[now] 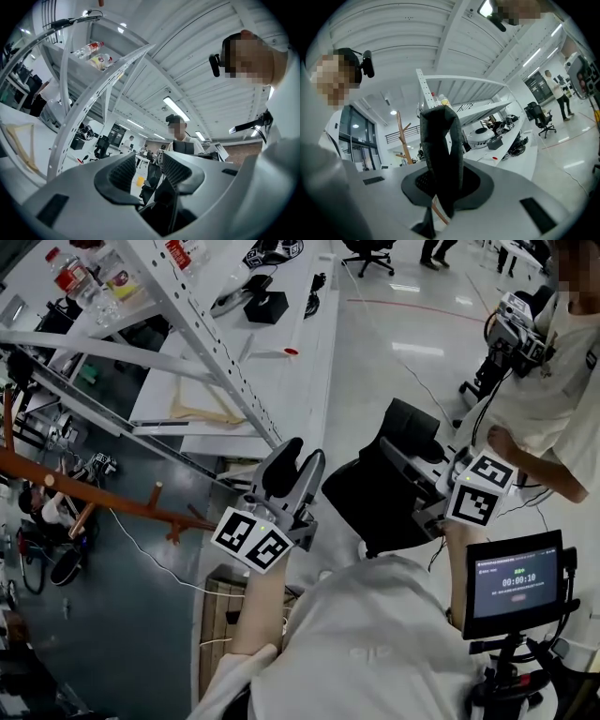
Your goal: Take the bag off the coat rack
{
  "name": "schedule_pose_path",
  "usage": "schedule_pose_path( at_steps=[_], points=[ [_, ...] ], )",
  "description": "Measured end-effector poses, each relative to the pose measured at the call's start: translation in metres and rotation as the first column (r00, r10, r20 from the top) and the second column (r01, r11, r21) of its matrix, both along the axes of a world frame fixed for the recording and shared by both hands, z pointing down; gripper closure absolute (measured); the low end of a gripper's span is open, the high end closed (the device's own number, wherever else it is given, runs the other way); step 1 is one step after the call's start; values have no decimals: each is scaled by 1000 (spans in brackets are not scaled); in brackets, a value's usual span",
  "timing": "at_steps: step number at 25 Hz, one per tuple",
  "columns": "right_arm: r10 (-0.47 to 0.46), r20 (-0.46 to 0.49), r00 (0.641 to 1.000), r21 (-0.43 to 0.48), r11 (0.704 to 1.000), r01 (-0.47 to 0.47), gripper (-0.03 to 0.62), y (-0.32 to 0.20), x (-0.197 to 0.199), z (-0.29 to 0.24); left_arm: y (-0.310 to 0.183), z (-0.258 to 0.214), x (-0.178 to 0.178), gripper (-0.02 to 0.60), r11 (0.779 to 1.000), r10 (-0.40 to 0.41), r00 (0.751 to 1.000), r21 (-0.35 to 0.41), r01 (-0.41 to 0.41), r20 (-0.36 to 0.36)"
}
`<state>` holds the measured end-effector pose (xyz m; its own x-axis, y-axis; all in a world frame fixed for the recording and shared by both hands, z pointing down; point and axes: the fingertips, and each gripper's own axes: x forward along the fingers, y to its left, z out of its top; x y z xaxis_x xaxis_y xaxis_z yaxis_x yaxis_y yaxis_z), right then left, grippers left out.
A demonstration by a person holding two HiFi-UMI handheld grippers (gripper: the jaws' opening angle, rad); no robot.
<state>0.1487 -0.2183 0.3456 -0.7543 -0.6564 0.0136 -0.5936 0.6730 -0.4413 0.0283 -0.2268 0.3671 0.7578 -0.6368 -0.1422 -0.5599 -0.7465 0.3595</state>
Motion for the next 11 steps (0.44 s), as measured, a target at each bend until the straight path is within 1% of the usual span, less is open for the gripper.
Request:
schedule_pose_path(
  at_steps=[11],
  points=[
    [-45, 6, 999, -13, 999, 45, 528, 3, -12, -2, 4, 0, -8, 399, 1000, -25, 1000, -15, 25, -5]
  ],
)
